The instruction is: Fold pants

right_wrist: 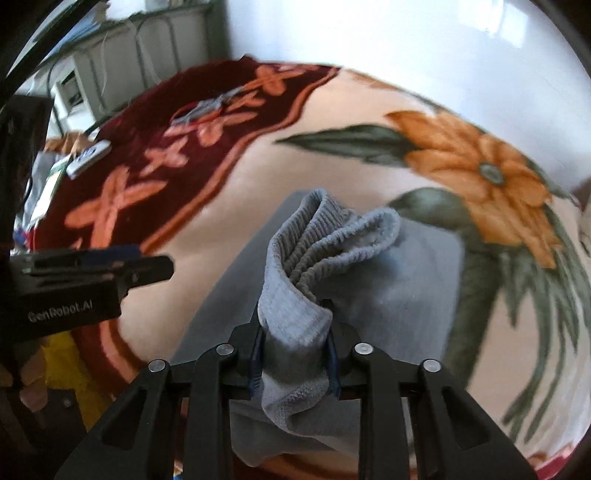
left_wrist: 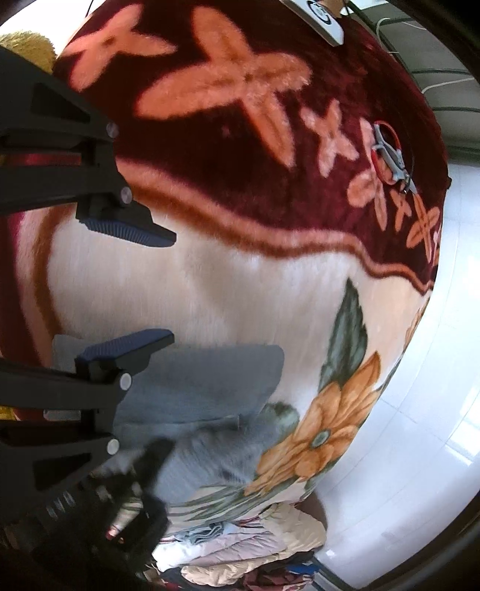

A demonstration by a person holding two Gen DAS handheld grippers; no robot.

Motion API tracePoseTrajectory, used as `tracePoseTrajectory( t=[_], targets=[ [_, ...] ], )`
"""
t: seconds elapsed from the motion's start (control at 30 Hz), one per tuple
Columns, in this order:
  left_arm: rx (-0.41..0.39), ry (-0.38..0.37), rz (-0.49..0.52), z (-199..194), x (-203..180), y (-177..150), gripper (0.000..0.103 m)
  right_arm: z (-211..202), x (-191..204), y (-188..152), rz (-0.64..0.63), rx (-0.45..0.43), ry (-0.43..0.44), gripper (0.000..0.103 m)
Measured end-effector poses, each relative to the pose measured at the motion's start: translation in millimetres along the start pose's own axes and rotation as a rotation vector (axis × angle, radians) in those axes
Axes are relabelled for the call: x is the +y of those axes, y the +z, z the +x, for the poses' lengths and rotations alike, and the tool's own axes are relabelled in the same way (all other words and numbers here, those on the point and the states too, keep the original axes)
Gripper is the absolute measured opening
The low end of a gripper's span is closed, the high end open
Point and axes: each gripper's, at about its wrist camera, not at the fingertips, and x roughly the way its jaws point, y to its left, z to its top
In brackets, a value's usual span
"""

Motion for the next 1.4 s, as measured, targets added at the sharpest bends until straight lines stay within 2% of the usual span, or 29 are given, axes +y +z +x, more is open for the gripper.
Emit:
tracePoseTrajectory(
  t=[0.07, 0.17, 0.27, 0.37, 0.5, 0.6, 0.7, 0.73, 0.83, 0.93, 1.0, 1.1, 1.23, 1.4],
  targets=[
    [0.002, -0.003, -0.006, 1.2, 2.3, 0.1, 0.048, 1.6, 0.3, -3.3, 0.015, -0.002, 0.032, 0.038],
    [0.004, -0.010, -0.006, 2.5, 1.9, -0.5, 0.048, -7.0, -5.4, -4.1, 0.072, -0.023, 0.149, 0.042],
    [0.007, -0.011, 0.003, 2.6, -2.6, -0.6, 0.048, -27.0, -15.1, -7.8, 0.116, -0.051, 0.227, 0.042],
    [0.005, -0.028, 0.017, -0.8, -10.2, -0.7, 0.048, -44.9, -24.0, -13.2, 0.126, -0.081, 0.194, 0.042],
    [0.001, -0.072, 0.033, -9.0, -28.0, -0.2, 0.050, -58.3, -49.3, -27.5, 0.181, -0.102, 0.109, 0.042],
    [0.000, -0.113, 0.057, -14.2, -47.3, 0.9, 0.057, -50.5, -66.0, -37.2, 0.228, -0.069, 0.032, 0.042],
    [-0.001, -0.144, 0.100, -14.6, -71.5, 1.9, 0.064, -37.6, -76.1, -45.3, 0.273, -0.032, 0.032, 0.042],
    [0.002, -0.134, 0.125, -12.1, -80.9, 1.1, 0.067, -33.8, -77.1, -48.2, 0.280, -0.022, 0.036, 0.042],
    [0.020, -0.080, 0.199, 1.8, -100.1, -6.5, 0.067, -21.3, -73.7, -55.4, 0.274, 0.007, 0.042, 0.042],
    [0.031, 0.031, 0.217, 15.5, -94.3, -16.2, 0.067, -13.6, -70.3, -62.2, 0.236, 0.025, 0.014, 0.042],
    [0.039, 0.071, 0.189, 21.8, -75.2, -21.5, 0.068, -11.7, -70.6, -67.1, 0.225, 0.022, 0.022, 0.042],
    [0.074, 0.012, 0.110, 27.2, -50.3, -27.8, 0.068, -10.2, -73.1, -72.4, 0.233, 0.027, 0.035, 0.042],
    [0.063, 0.002, 0.112, 21.1, -47.7, -31.8, 0.068, -14.1, -75.3, -75.7, 0.254, 0.034, 0.042, 0.042],
    [-0.013, -0.039, 0.115, -7.3, -64.6, -19.3, 0.067, -34.2, -79.8, -66.0, 0.279, -0.052, 0.048, 0.042]
  ],
)
